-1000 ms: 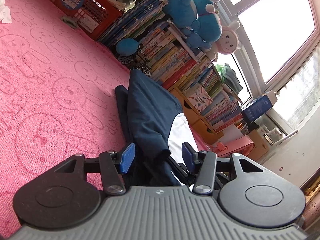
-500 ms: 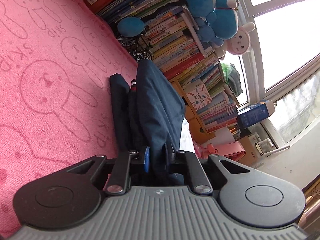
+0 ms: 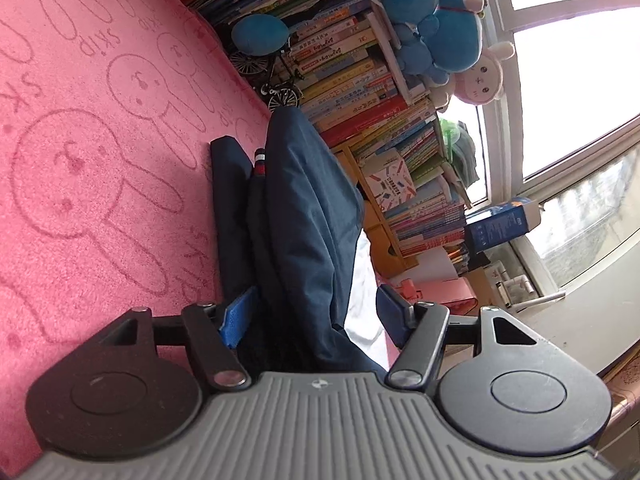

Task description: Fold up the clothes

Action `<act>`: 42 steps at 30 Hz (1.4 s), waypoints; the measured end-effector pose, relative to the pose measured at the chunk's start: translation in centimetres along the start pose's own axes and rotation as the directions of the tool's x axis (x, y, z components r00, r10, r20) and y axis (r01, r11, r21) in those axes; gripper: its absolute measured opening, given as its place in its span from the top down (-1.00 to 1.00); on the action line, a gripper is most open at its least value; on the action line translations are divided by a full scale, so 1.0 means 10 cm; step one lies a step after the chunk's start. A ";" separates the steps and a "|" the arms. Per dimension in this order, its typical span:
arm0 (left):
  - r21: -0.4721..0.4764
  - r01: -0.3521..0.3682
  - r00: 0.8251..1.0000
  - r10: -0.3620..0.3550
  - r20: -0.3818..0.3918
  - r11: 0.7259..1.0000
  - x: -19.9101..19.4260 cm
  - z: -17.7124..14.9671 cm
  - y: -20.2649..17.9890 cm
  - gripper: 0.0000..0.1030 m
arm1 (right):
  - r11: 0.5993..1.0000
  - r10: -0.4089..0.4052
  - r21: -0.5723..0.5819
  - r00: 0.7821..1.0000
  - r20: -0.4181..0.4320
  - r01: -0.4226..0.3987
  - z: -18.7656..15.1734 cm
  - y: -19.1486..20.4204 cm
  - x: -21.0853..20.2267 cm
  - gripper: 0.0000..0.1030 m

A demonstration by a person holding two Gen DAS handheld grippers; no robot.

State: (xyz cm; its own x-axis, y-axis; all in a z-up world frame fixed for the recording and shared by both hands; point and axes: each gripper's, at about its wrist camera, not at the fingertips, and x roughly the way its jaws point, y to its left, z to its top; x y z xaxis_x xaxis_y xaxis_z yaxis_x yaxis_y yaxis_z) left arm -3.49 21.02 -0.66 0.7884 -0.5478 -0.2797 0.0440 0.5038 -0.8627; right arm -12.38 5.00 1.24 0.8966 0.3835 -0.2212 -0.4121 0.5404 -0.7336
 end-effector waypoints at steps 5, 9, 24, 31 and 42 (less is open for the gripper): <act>0.078 -0.057 0.998 0.059 -0.024 0.995 0.27 0.17 -0.04 0.73 | 1.000 0.010 -0.021 1.000 -0.026 -0.010 0.00 0.01 0.05 0.72; 0.120 -0.087 0.995 0.091 -0.029 0.989 0.40 0.39 -0.02 0.73 | 0.999 0.010 -0.036 0.999 -0.033 -0.011 0.00 0.04 0.06 0.75; 0.093 -0.179 0.976 0.165 0.140 0.979 0.61 1.16 0.02 0.70 | 0.998 -0.007 -0.065 0.999 -0.037 0.004 -0.01 0.13 0.05 0.77; 0.140 -0.146 0.985 0.130 0.117 0.979 -0.13 0.70 -0.01 0.13 | 0.987 0.039 0.155 0.999 -0.035 -0.033 -0.01 -0.22 0.03 0.51; 0.084 -0.061 0.998 0.060 0.021 0.995 -0.70 -0.10 0.12 0.01 | 0.977 0.102 0.187 0.995 0.003 -0.101 -0.13 -0.35 -0.69 -0.07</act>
State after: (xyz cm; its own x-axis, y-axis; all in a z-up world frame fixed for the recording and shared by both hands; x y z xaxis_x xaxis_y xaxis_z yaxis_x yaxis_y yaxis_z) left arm -9.64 24.76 -0.13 0.8023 -0.5027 -0.3220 0.0472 0.5911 -0.8052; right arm -16.88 -0.49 4.51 0.8494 0.4388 -0.2931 -0.5233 0.6295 -0.5743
